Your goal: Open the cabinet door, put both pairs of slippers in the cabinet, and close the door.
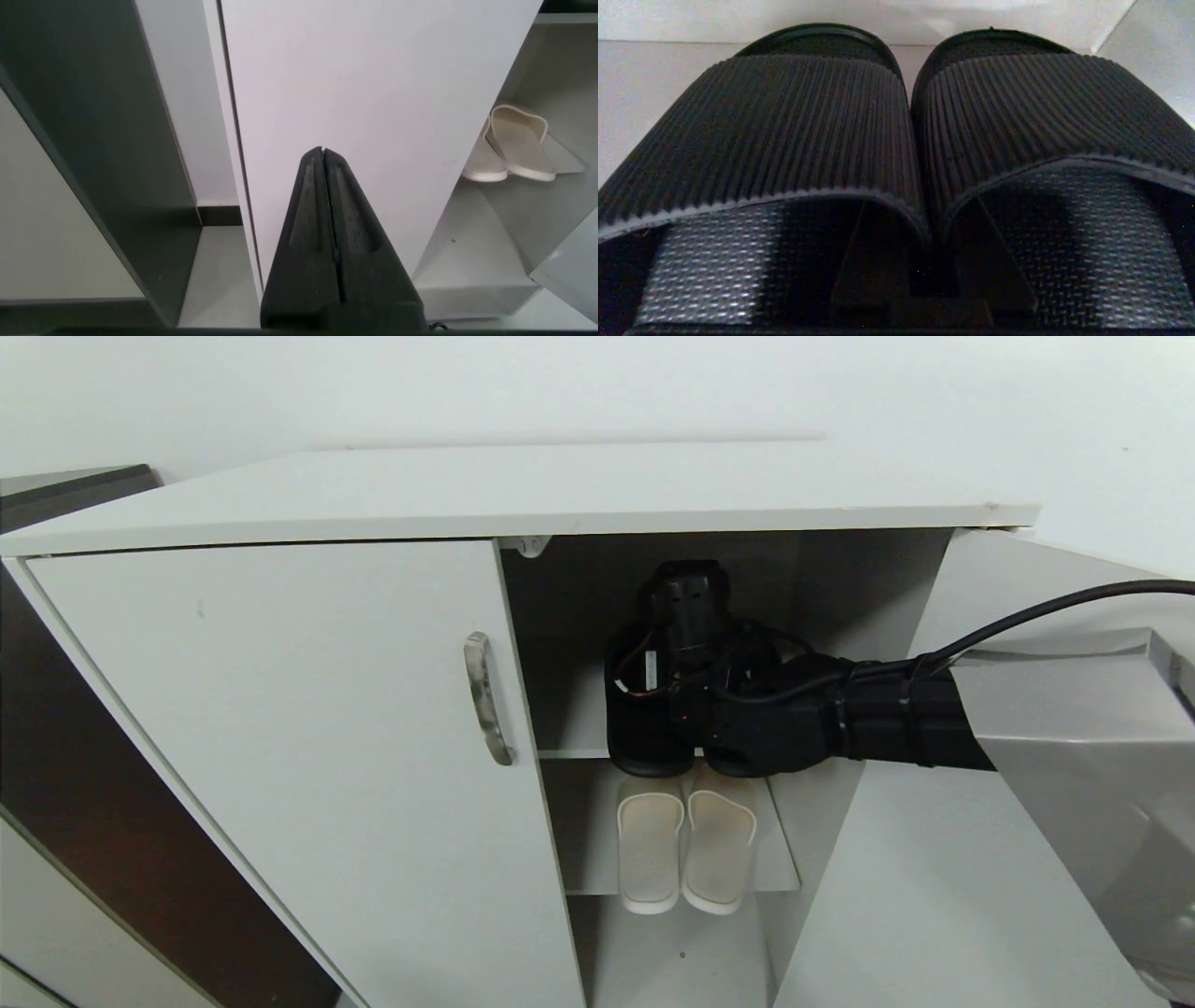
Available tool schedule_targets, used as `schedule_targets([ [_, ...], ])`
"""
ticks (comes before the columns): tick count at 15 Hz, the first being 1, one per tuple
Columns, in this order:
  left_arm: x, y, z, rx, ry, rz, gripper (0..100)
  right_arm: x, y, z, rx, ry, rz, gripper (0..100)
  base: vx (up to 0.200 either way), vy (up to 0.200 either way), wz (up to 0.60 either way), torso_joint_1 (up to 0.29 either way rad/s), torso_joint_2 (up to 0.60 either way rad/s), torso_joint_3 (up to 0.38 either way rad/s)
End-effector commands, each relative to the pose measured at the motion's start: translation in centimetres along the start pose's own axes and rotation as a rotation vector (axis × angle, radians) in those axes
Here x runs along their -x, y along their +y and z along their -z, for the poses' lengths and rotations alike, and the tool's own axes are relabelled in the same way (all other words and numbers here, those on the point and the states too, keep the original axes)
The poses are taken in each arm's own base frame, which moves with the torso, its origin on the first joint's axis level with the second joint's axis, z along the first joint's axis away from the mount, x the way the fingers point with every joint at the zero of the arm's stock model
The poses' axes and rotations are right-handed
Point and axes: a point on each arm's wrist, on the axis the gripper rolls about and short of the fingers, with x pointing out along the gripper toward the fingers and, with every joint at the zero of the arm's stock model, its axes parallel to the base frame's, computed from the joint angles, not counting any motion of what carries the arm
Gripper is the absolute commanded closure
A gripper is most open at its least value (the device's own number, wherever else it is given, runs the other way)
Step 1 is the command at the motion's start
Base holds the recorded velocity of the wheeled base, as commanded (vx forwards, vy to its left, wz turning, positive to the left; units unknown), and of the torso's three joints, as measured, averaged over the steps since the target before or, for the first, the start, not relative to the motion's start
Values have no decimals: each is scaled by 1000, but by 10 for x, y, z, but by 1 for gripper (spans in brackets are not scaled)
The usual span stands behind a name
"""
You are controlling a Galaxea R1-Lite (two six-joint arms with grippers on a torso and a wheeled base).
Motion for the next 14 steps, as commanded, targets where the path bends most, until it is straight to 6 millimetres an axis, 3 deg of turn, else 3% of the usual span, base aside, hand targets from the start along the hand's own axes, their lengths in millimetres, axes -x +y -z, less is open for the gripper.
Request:
schedule_targets([
  [1,0,0,0,0,0,-2,100,-1,1,2,2,2,0,100,0,0,0,0,0,0],
  [4,0,0,0,0,0,-2,100,-1,1,2,2,3,0,100,0,0,0,0,0,0],
  [5,0,0,0,0,0,-1,100,-1,1,2,2,3,0,0,0,0,0,0,0,0],
  [7,0,0,0,0,0,-2,100,0,0,3,5,8,0,0,0,0,0,0,0,0],
  [10,0,0,0,2,0,-2,100,19,0,1,15,13,-17,0,0,0,0,0,0,0],
  [13,0,0,0,2,0,-1,100,47,-4,-4,4,20,-31,0,0,0,0,0,0,0],
  [14,0,0,0,2,0,-1,100,74,-10,-5,6,29,-52,0,0,0,0,0,0,0],
])
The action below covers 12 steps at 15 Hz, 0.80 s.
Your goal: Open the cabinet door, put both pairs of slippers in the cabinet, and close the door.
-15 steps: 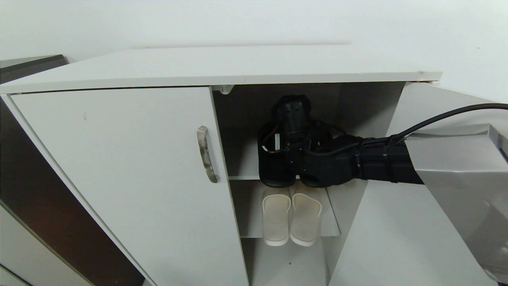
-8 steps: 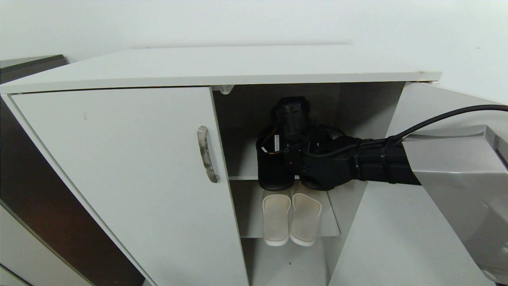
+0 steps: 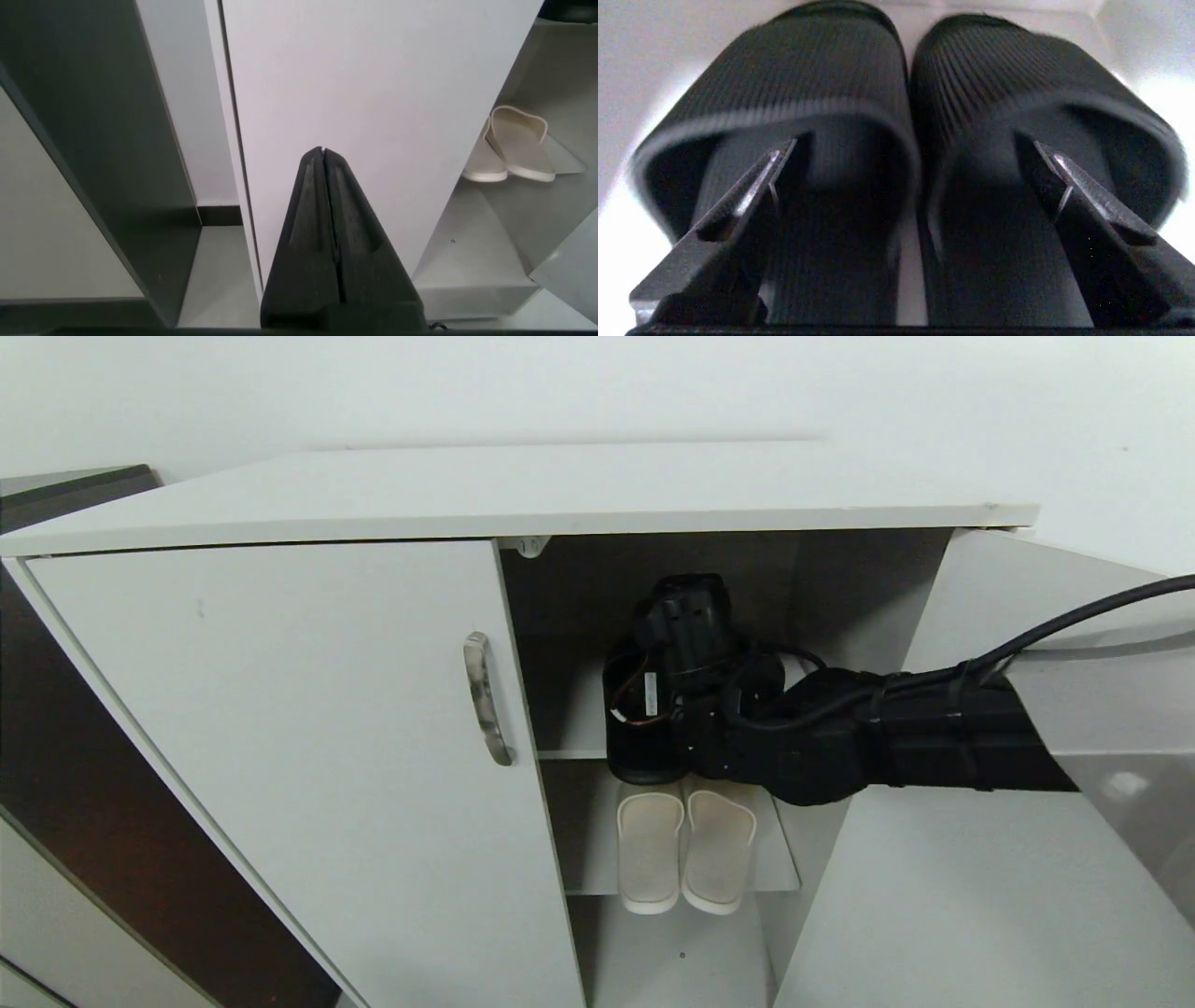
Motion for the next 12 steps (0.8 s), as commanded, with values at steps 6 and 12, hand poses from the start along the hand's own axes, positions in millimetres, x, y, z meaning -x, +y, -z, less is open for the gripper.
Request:
schedule_targets([
  [6,0,0,0,1,0,-1,100,108,-40,18,9,-7,-146,100,0,0,0,0,0,0],
  [12,0,0,0,1,0,-2,100,111,-47,40,10,-16,-157,100,0,0,0,0,0,0],
])
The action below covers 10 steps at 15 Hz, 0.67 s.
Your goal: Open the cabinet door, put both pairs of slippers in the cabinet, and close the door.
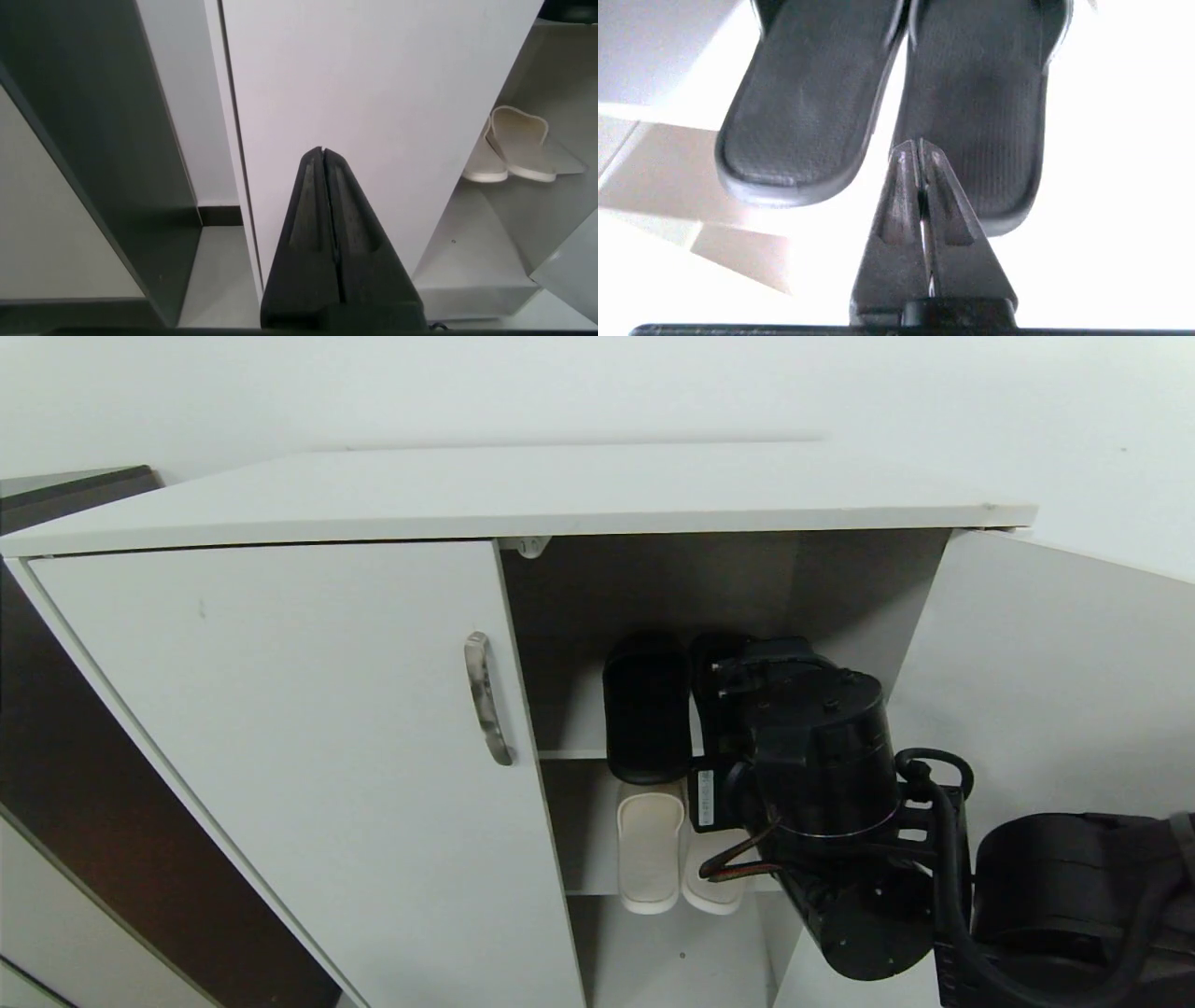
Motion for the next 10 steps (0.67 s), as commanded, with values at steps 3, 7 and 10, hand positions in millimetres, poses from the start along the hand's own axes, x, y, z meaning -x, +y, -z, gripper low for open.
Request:
schedule_targets([
  [3,0,0,0,-1,0,1,100,0,0,3,5,3,3,100,0,0,0,0,0,0],
  [7,0,0,0,-1,0,1,100,0,0,4,5,5,4,100,0,0,0,0,0,0],
  [10,0,0,0,-1,0,1,100,0,0,5,9,7,4,100,-133,0,0,-2,-3,2],
])
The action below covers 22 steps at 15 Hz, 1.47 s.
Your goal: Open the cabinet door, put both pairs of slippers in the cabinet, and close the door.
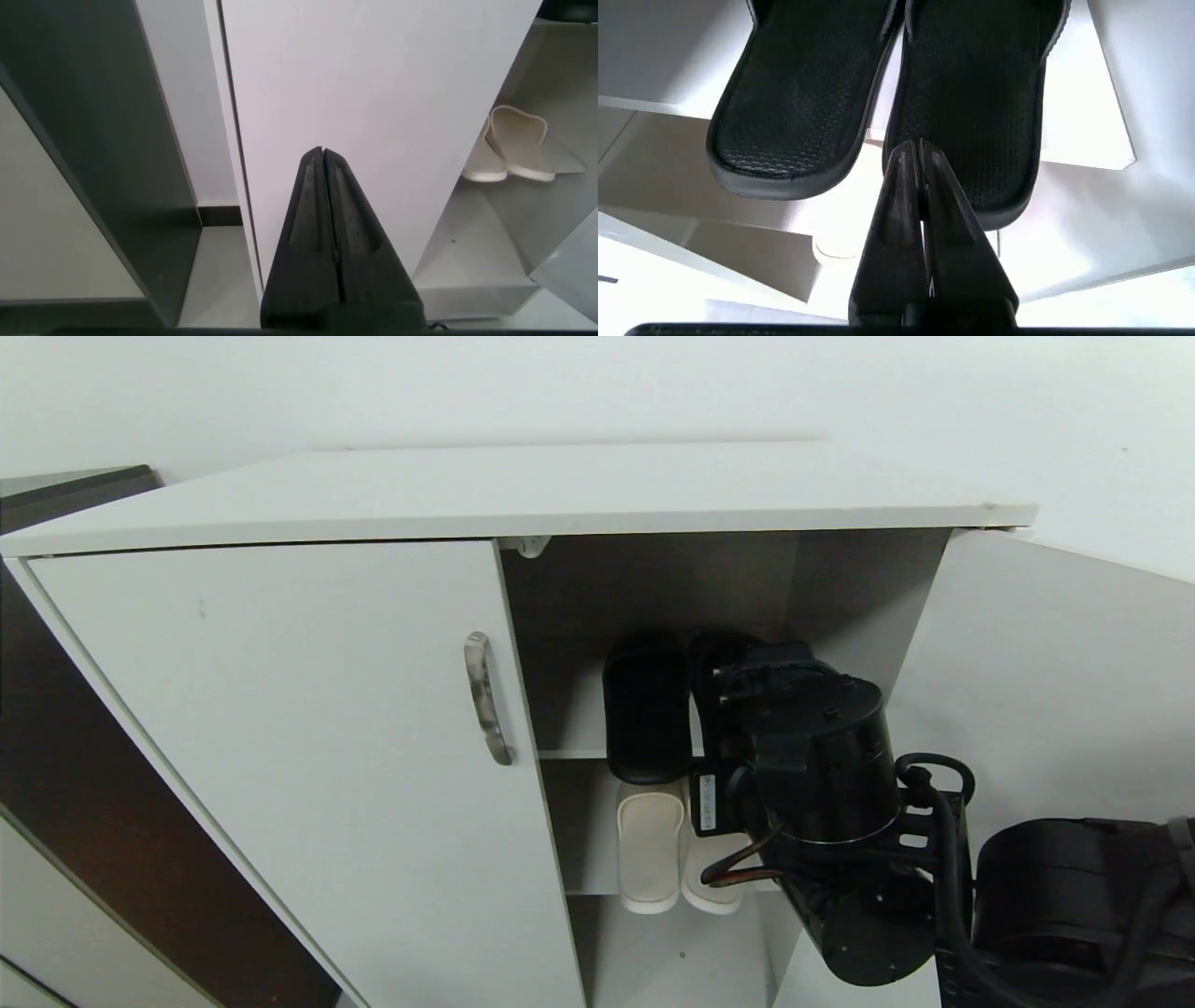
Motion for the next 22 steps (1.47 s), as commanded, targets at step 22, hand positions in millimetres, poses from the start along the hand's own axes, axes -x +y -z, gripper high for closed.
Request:
schedule_targets([
  [22,0,0,0,0,0,1,100,0,-6,12,41,-10,3,100,-200,0,0,1,3,3],
])
